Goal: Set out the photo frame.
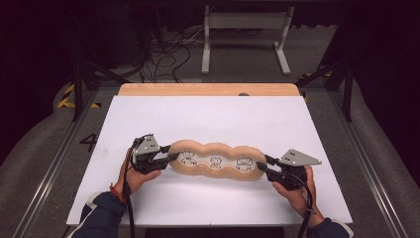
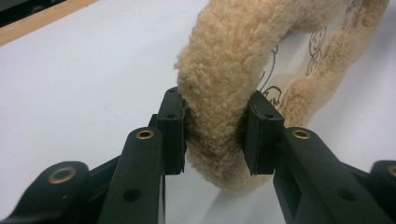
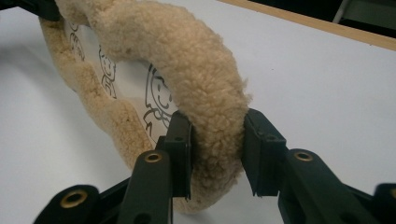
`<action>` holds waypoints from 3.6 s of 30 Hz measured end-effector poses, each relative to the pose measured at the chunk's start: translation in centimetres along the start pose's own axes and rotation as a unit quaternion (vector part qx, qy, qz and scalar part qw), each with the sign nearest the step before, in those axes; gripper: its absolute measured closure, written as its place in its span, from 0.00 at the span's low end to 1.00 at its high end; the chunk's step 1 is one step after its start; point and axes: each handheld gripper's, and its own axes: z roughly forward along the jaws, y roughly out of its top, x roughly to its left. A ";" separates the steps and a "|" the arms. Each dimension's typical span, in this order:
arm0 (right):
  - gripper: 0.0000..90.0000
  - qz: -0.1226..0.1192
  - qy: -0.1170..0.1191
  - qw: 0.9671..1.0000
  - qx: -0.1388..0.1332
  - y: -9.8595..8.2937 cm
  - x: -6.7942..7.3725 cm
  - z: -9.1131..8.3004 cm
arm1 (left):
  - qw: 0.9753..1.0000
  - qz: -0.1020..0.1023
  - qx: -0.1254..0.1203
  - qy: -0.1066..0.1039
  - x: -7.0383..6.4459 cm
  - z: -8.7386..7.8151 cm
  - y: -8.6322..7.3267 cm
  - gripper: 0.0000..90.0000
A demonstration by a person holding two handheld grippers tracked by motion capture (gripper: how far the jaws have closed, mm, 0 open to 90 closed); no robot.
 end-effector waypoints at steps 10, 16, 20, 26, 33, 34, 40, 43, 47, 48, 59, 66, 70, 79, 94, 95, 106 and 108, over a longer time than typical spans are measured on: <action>0.73 -0.013 0.004 1.000 0.002 0.7 0.1 1.2 | 1.000 -0.006 0.000 0.009 -0.5 -1.3 -0.9 0.72; 0.73 -0.015 0.002 1.000 0.003 1.0 0.5 1.8 | 1.000 -0.011 -0.004 0.010 -0.4 -1.7 -1.2 0.72; 0.72 -0.020 0.006 1.000 0.005 1.0 0.4 1.8 | 1.000 -0.011 -0.007 0.009 -0.4 -1.7 -1.3 0.71; 0.65 -0.029 0.002 0.999 0.013 1.1 0.4 1.6 | 1.000 -0.005 -0.007 0.014 -0.5 -1.7 -1.3 0.71; 0.56 -0.022 -0.001 0.999 0.023 1.1 0.3 2.0 | 1.000 -0.002 -0.006 0.017 -0.6 -1.5 -1.3 0.70; 0.53 -0.022 -0.003 0.999 0.028 1.0 0.3 2.2 | 1.000 0.002 -0.005 0.019 -0.7 -1.5 -1.3 0.69; 0.42 -0.028 -0.004 0.999 0.041 1.1 0.5 2.6 | 1.000 0.010 -0.005 0.027 -0.9 -1.5 -1.3 0.68; 0.36 -0.022 -0.006 0.999 0.047 1.2 0.3 2.9 | 0.999 0.016 -0.004 0.028 -1.1 -1.3 -1.2 0.62; 0.30 -0.023 -0.008 0.998 0.056 1.3 0.1 3.3 | 0.999 0.024 0.000 0.029 -1.3 -1.1 -1.2 0.56; 0.28 -0.022 -0.007 0.998 0.056 1.3 0.0 3.3 | 0.999 0.027 0.002 0.031 -1.3 -1.1 -1.2 0.54; 0.09 -0.029 0.009 0.998 0.061 1.4 0.0 3.4 | 0.999 0.020 0.007 0.034 -1.7 -0.5 -1.1 0.14; 0.08 -0.036 0.007 0.997 0.066 1.4 0.1 3.5 | 1.000 0.016 0.008 0.023 -1.6 -0.6 -1.3 0.07; 0.11 -0.049 0.011 0.996 0.068 1.6 0.3 3.4 | 0.999 0.024 0.008 0.033 -1.7 -0.8 -1.2 0.07; 0.11 -0.066 0.005 0.995 0.072 1.8 0.1 2.5 | 0.998 0.035 0.010 0.046 -2.0 -1.5 -1.3 0.09; 0.13 -0.080 -0.021 0.994 0.078 1.0 -0.1 0.8 | 0.998 0.040 0.010 0.045 -2.4 -1.9 -1.4 0.09; 0.14 -0.082 -0.020 0.993 0.078 1.0 -0.1 0.6 | 0.998 0.041 0.011 0.045 -2.4 -2.0 -1.4 0.09; 0.15 -0.079 -0.025 0.994 0.072 0.3 -0.4 -0.3 | 0.998 0.037 0.010 0.052 -2.3 -3.4 -2.4 0.09; 0.15 -0.085 -0.027 0.993 0.074 0.1 -0.3 -0.5 | 0.998 0.040 0.010 0.056 -2.3 -3.7 -2.6 0.10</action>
